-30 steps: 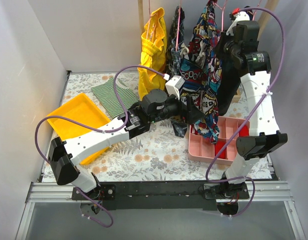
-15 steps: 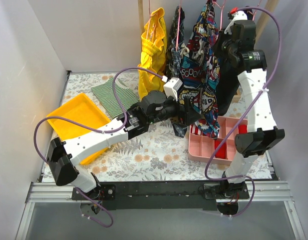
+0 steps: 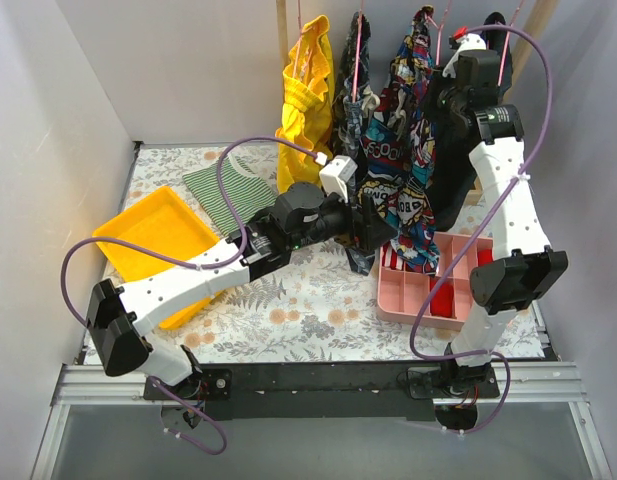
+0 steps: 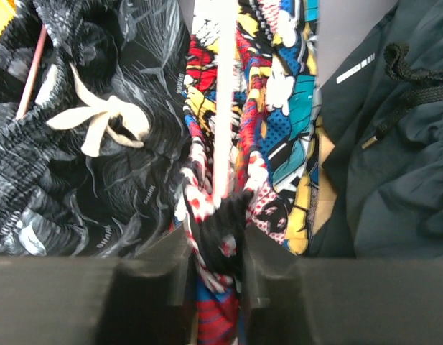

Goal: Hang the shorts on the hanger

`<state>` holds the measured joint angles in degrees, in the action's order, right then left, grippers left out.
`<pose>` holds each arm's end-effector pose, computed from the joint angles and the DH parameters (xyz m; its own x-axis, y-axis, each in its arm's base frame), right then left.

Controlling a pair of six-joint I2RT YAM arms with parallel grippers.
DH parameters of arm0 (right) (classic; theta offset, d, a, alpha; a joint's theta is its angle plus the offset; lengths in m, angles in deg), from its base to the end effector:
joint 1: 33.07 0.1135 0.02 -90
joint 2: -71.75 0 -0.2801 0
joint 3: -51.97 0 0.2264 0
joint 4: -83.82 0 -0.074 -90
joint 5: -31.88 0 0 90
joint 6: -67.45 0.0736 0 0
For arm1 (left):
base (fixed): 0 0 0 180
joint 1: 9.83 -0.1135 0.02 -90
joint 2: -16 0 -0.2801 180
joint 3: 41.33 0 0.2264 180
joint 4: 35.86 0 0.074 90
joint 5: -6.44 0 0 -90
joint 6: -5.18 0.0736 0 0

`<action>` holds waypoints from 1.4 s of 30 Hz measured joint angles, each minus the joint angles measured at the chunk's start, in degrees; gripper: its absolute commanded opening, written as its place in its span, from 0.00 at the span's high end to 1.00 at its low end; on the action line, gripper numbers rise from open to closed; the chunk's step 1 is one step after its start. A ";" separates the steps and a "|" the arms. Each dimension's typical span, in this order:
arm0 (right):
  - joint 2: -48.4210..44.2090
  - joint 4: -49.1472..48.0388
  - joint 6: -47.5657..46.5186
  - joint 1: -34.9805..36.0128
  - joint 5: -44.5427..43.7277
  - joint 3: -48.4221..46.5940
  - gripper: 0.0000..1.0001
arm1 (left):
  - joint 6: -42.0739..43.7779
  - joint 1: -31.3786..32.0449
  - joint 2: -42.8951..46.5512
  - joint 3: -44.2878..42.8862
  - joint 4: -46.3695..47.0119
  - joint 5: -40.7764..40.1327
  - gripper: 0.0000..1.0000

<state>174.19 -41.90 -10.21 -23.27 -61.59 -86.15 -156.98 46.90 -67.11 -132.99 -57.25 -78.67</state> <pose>0.3989 0.0644 0.4720 -0.3313 0.1593 -0.9300 -0.0436 0.9820 0.1837 0.1889 -0.2994 0.3925 -0.8737 -0.3972 -0.2807 0.1531 0.3230 -0.9339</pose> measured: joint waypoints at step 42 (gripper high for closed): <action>-42.99 -19.26 3.30 1.16 -1.29 75.97 0.02 | -1.31 -5.40 5.35 8.26 0.81 3.26 0.15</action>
<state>131.19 -61.15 -6.91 -22.11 -62.88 -10.18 -158.29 41.50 -61.76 -124.73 -56.45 -75.42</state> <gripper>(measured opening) 0.981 0.852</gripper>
